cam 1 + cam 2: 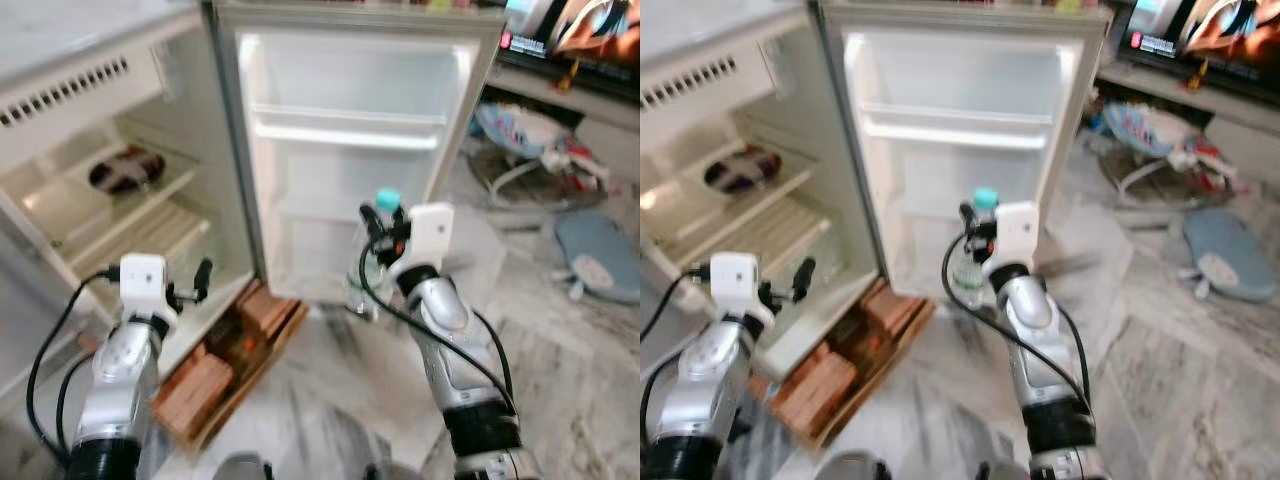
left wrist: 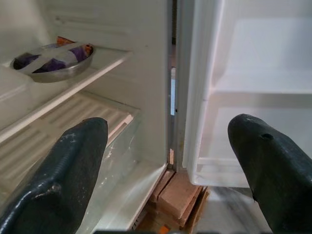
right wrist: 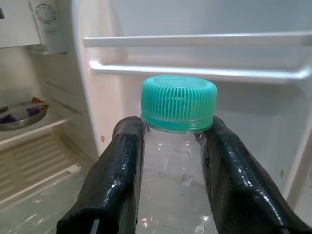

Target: Restocking fridge

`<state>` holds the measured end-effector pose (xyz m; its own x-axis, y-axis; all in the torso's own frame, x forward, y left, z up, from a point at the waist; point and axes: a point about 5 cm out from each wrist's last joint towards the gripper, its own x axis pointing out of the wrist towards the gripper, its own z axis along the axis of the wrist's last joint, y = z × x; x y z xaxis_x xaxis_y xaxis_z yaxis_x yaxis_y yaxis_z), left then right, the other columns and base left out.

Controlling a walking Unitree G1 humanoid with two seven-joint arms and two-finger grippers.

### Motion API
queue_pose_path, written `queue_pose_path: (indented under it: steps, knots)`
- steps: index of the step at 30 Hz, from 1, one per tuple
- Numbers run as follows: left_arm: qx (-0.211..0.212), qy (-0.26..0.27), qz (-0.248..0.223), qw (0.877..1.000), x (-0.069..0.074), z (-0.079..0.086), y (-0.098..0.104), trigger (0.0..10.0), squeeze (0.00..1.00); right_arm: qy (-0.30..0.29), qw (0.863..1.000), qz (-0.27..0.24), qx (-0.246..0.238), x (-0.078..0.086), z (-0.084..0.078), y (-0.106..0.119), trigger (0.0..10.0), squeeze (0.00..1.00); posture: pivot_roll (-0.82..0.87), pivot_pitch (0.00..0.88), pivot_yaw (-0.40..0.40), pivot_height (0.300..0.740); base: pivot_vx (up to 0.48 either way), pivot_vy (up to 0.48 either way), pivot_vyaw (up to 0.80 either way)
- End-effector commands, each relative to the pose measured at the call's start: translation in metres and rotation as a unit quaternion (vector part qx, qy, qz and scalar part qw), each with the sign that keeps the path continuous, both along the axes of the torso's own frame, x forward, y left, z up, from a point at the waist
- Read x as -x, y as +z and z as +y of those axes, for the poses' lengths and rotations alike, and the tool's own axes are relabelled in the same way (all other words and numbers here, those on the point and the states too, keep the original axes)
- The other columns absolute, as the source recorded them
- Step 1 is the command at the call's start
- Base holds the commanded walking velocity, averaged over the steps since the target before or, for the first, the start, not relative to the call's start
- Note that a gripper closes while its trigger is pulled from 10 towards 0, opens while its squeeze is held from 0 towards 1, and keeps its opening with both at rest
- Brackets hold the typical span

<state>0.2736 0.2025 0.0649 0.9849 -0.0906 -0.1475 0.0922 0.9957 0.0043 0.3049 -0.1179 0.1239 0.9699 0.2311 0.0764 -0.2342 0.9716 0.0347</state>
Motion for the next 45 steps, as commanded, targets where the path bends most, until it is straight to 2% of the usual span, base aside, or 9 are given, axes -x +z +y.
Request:
queue_pose_path:
  steps: [1, 12, 25, 28, 34, 45]
  knots:
    - [-0.007, -0.01, -0.005, 1.0, 0.0015, -0.0016, 0.0015, 10.0, 0.0, -0.012, 1.0, -0.014, 0.004, -0.0013, -0.0041, 0.0058, 10.0, 0.0, 0.08, 0.009, -0.014, 0.74, 0.0, 0.0, 0.0]
    - [0.006, -0.025, -0.014, 1.0, 0.0016, -0.0061, 0.0035, 10.0, 0.0, -0.04, 0.999, -0.008, 0.018, -0.0039, -0.0114, 0.0033, 10.0, 0.0, 0.07, 0.013, -0.011, 0.74, 0.0, 0.0, 0.0]
    - [0.012, -0.035, -0.016, 0.999, 0.0034, -0.0067, 0.0037, 10.0, 0.0, -0.019, 1.0, -0.011, 0.002, -0.0019, -0.0065, 0.0047, 10.0, 0.0, 0.07, 0.012, -0.014, 0.74, 0.367, 0.0, 0.0]
    - [0.014, -0.032, -0.015, 0.999, 0.0029, -0.0064, 0.0035, 10.0, 0.0, -0.019, 1.0, -0.009, 0.0, -0.0019, -0.0063, 0.0041, 10.0, 0.0, 0.07, 0.012, -0.014, 0.74, 0.293, 0.383, 0.0]
    - [0.013, -0.033, -0.013, 0.999, 0.0025, -0.0072, 0.003, 10.0, 0.0, -0.016, 1.0, -0.008, 0.002, -0.0015, -0.0061, 0.0032, 10.0, 0.0, 0.07, 0.012, -0.013, 0.74, 0.0, 0.374, 0.0]
    - [0.009, -0.036, -0.012, 0.999, 0.0021, -0.0096, 0.0032, 10.0, 0.0, -0.007, 1.0, -0.004, 0.001, -0.0011, -0.0038, 0.0012, 10.0, 0.0, 0.08, 0.008, -0.014, 0.74, 0.0, 0.0, 0.0]
